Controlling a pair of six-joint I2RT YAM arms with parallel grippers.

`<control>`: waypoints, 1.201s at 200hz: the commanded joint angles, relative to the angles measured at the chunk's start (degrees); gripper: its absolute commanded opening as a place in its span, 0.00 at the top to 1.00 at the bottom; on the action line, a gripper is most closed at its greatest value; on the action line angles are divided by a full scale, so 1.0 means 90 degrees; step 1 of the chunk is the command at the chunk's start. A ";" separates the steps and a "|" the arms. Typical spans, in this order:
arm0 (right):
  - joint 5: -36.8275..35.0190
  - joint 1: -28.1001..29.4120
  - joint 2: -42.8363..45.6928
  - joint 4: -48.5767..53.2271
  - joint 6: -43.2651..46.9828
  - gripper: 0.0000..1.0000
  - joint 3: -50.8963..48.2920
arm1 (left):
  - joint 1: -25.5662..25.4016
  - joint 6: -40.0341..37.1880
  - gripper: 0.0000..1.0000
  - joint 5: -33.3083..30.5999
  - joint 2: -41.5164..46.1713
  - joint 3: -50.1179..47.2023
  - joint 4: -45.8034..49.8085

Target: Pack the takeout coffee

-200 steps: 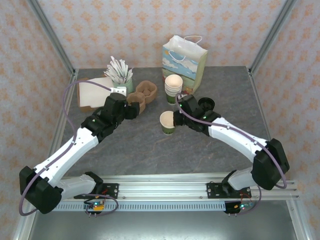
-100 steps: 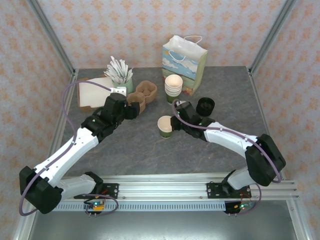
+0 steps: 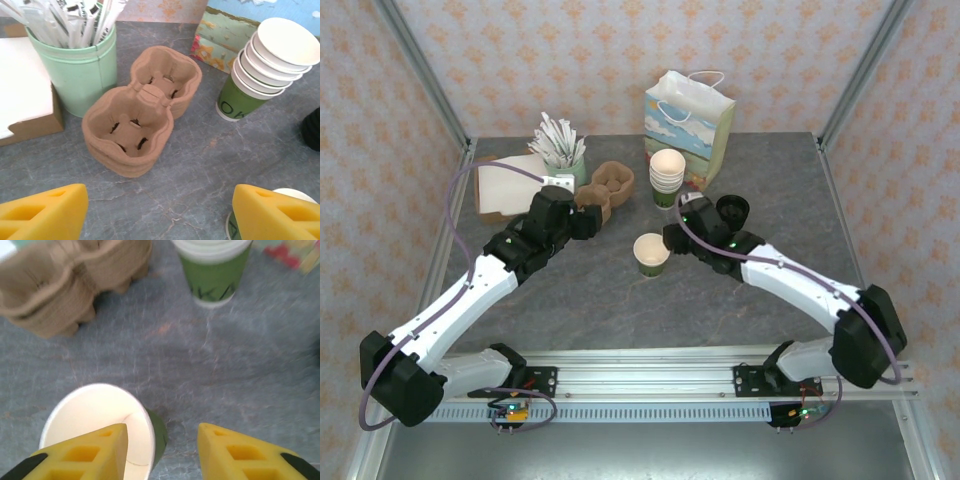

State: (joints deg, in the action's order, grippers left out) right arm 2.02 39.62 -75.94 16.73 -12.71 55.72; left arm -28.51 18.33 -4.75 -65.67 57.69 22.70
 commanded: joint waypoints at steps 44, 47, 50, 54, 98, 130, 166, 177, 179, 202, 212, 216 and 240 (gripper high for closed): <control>-0.0534 -0.2284 0.0079 0.1398 -0.0133 0.53 0.1128 | -0.0255 0.0264 0.23 0.1111 -0.0253 0.0477 -0.0682; -0.0492 -0.2427 0.0037 0.1414 -0.0147 0.52 0.1147 | -0.0274 0.0251 0.23 0.1109 -0.0270 0.0504 -0.0677; -0.0441 -0.2567 -0.0034 0.1447 -0.0172 0.52 0.1183 | -0.0293 0.0248 0.23 0.1110 -0.0306 0.0527 -0.0669; -0.0361 -0.2745 -0.0132 0.1495 -0.0204 0.52 0.1241 | -0.0323 0.0238 0.23 0.1116 -0.0347 0.0555 -0.0671; 0.0285 -0.3716 -0.1461 0.2010 -0.0239 0.50 0.1992 | -0.0490 0.0231 0.23 0.1129 -0.0690 0.0775 -0.0648; 0.0382 -0.3745 -0.2387 0.2153 -0.0189 0.49 0.2454 | -0.0516 0.0229 0.23 0.1124 -0.0850 0.0838 -0.0579; 0.0234 -0.3745 -0.2892 0.2141 -0.0140 0.51 0.2694 | -0.0525 0.0198 0.23 0.1053 -0.0879 0.0847 -0.0465; 0.0166 -0.3738 -0.3000 0.2161 -0.0113 0.52 0.2733 | -0.0524 0.0190 0.23 0.1023 -0.0886 0.0846 -0.0459; 0.0154 -0.3740 -0.3010 0.2159 -0.0102 0.52 0.2739 | -0.0523 0.0190 0.23 0.1018 -0.0882 0.0838 -0.0461; 0.0120 -0.3745 -0.3145 0.2152 -0.0062 0.55 0.2765 | -0.0524 0.0199 0.23 0.1002 -0.0905 0.0818 -0.0469; 0.0153 -0.3737 -0.3191 0.2121 -0.0055 0.56 0.2770 | -0.0525 0.0200 0.23 0.1003 -0.0915 0.0818 -0.0460; 0.0147 -0.3742 -0.3211 0.2125 -0.0052 0.56 0.2771 | -0.0525 0.0207 0.23 0.1004 -0.0917 0.0817 -0.0460; 0.0088 -0.3740 -0.3296 0.2111 -0.0038 0.58 0.2781 | -0.0523 0.0211 0.23 0.0990 -0.0940 0.0826 -0.0451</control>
State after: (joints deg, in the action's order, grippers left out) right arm 4.45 5.96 -104.60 34.52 -13.74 79.11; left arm -32.67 20.05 5.13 -73.67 63.72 18.17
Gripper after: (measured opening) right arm 0.429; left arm 0.767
